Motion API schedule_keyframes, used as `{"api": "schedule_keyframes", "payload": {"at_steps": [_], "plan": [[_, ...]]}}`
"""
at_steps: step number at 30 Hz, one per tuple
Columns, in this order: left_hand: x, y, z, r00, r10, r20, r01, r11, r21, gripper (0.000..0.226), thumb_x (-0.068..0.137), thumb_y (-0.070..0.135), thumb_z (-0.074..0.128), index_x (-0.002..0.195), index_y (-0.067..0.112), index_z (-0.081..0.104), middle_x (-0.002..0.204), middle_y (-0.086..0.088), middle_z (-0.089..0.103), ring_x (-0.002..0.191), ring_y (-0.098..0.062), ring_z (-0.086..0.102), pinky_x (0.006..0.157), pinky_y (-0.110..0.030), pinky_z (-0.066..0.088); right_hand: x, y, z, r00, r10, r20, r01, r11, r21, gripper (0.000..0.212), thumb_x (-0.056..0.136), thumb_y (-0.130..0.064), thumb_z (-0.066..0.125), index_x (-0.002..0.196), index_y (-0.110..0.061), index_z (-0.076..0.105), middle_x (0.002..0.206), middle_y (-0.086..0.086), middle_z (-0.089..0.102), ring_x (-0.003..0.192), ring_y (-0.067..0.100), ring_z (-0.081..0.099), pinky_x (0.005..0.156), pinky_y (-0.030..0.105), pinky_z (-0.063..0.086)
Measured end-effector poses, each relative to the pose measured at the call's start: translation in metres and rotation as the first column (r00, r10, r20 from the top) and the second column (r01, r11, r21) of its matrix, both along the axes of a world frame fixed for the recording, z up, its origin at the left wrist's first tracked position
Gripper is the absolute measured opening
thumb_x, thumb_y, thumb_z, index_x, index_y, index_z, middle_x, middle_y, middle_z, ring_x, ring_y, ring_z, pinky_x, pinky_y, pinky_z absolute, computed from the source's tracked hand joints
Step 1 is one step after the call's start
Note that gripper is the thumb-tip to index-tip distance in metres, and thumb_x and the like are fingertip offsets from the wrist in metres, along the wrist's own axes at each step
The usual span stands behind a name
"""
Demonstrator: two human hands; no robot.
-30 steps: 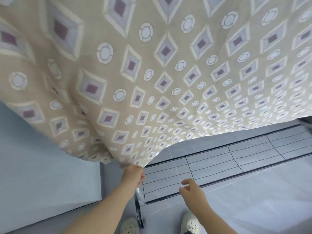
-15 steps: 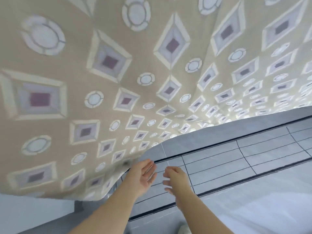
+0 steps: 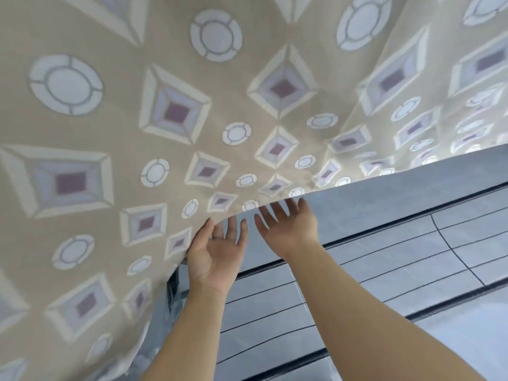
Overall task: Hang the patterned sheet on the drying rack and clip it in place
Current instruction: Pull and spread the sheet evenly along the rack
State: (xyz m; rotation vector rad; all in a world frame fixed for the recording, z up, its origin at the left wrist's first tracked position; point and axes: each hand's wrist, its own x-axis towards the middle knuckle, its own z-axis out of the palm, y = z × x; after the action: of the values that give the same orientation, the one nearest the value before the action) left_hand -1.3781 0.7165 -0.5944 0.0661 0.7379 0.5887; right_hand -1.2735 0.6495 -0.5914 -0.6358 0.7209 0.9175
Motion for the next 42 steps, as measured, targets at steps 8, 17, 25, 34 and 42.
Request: {"api": "schedule_keyframes", "payload": {"at_steps": [8, 17, 25, 34, 42], "plan": [[-0.001, 0.006, -0.001, 0.998, 0.042, 0.056, -0.042, 0.999, 0.006, 0.062, 0.023, 0.0, 0.093, 0.077, 0.012, 0.067, 0.075, 0.003, 0.068, 0.061, -0.01, 0.066, 0.065, -0.029, 0.057, 0.011, 0.0, 0.015, 0.998, -0.059, 0.029, 0.052, 0.978, 0.201, 0.027, 0.095, -0.022, 0.039, 0.091, -0.012, 0.063, 0.088, 0.003, 0.068, 0.087, 0.022, 0.064, 0.082, 0.031, 0.049], [0.003, 0.001, 0.011, 0.99, -0.032, -0.14, 0.033, 0.999, 0.002, 0.012, 0.076, 0.002, 0.059, 0.07, 0.013, 0.061, 0.064, 0.004, 0.061, 0.058, -0.008, 0.059, 0.06, -0.021, 0.054, 0.016, -0.015, 0.02, 0.989, -0.141, 0.034, 0.128, 0.958, 0.256, 0.029, 0.094, -0.024, 0.038, 0.092, -0.013, 0.066, 0.089, 0.004, 0.071, 0.088, 0.024, 0.066, 0.083, 0.035, 0.052], [0.018, 0.005, 0.014, 0.989, -0.08, -0.126, 0.091, 0.992, 0.088, 0.014, 0.089, 0.012, 0.049, 0.091, 0.019, 0.061, 0.079, 0.005, 0.07, 0.09, -0.015, 0.057, 0.086, -0.032, 0.047, 0.006, -0.025, 0.009, 0.991, 0.11, 0.07, -0.12, 0.98, 0.158, 0.023, 0.095, -0.011, 0.046, 0.108, -0.013, 0.065, 0.095, 0.003, 0.072, 0.08, 0.018, 0.069, 0.063, 0.027, 0.059], [-0.013, -0.038, 0.009, 0.91, -0.21, -0.357, 0.245, 0.968, 0.054, 0.016, 0.094, 0.009, 0.05, 0.092, 0.022, 0.06, 0.096, 0.01, 0.065, 0.096, -0.009, 0.06, 0.08, -0.028, 0.045, -0.008, -0.043, 0.013, 0.925, 0.231, 0.302, -0.27, 0.958, 0.096, 0.028, 0.099, -0.009, 0.036, 0.106, -0.023, 0.059, 0.097, -0.001, 0.068, 0.076, 0.012, 0.068, 0.066, 0.026, 0.054], [-0.039, -0.067, 0.029, 0.997, -0.077, -0.023, 0.076, 0.997, -0.033, 0.042, 0.045, -0.004, 0.083, 0.081, 0.013, 0.069, 0.088, -0.001, 0.073, 0.082, -0.016, 0.072, 0.083, -0.04, 0.055, -0.019, -0.064, 0.024, 0.981, 0.018, 0.191, -0.049, 0.986, 0.161, 0.031, 0.099, -0.029, 0.034, 0.112, -0.02, 0.061, 0.102, 0.003, 0.072, 0.092, 0.022, 0.069, 0.08, 0.035, 0.055]]}}
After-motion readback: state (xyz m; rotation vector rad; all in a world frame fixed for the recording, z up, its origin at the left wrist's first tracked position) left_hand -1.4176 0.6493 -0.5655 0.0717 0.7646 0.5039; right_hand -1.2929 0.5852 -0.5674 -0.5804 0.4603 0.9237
